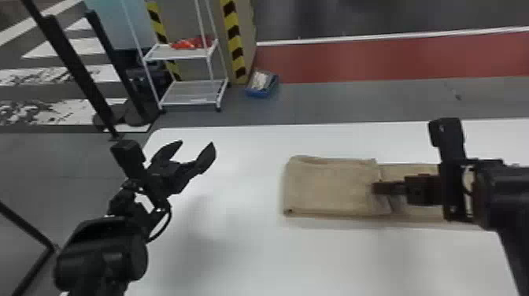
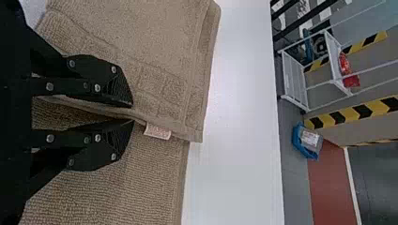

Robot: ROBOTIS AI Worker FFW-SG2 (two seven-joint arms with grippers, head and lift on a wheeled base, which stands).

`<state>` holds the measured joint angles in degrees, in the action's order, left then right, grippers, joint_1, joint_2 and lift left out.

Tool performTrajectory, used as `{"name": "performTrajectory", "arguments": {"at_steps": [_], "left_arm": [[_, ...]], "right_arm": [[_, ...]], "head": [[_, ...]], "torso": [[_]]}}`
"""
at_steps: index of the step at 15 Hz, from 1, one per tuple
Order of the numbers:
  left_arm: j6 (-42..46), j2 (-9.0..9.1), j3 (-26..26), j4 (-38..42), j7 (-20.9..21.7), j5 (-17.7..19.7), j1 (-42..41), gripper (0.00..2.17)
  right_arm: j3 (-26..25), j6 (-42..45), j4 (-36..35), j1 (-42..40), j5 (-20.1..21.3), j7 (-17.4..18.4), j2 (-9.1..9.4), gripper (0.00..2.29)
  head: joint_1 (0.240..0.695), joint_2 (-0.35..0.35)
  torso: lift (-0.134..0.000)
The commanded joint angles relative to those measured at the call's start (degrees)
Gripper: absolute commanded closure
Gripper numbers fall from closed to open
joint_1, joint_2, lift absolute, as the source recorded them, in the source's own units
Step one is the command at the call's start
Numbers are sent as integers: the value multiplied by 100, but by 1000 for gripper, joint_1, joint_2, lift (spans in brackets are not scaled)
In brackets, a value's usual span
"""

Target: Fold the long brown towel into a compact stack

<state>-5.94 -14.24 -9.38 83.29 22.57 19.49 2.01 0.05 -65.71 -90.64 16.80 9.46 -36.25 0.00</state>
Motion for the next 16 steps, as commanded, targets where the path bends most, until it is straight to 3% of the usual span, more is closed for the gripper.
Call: {"name": "performTrajectory", "arguments": {"at_steps": [1, 8, 16], "left_arm": [[0, 0, -20, 55, 20, 11, -26, 39], [-53, 26, 15, 214, 20, -7, -105, 39], [-70, 70, 68, 319, 20, -7, -140, 39]], "right_arm": [[-31, 0, -59, -19, -58, -31, 5, 1001], [-119, -773, -1008, -309, -208, -75, 5, 1048], [-128, -439, -147, 25, 118, -31, 5, 991]], "head": [[695, 180], [695, 184], [695, 158]], "torso": [[-124], [-124], [-124]]}}
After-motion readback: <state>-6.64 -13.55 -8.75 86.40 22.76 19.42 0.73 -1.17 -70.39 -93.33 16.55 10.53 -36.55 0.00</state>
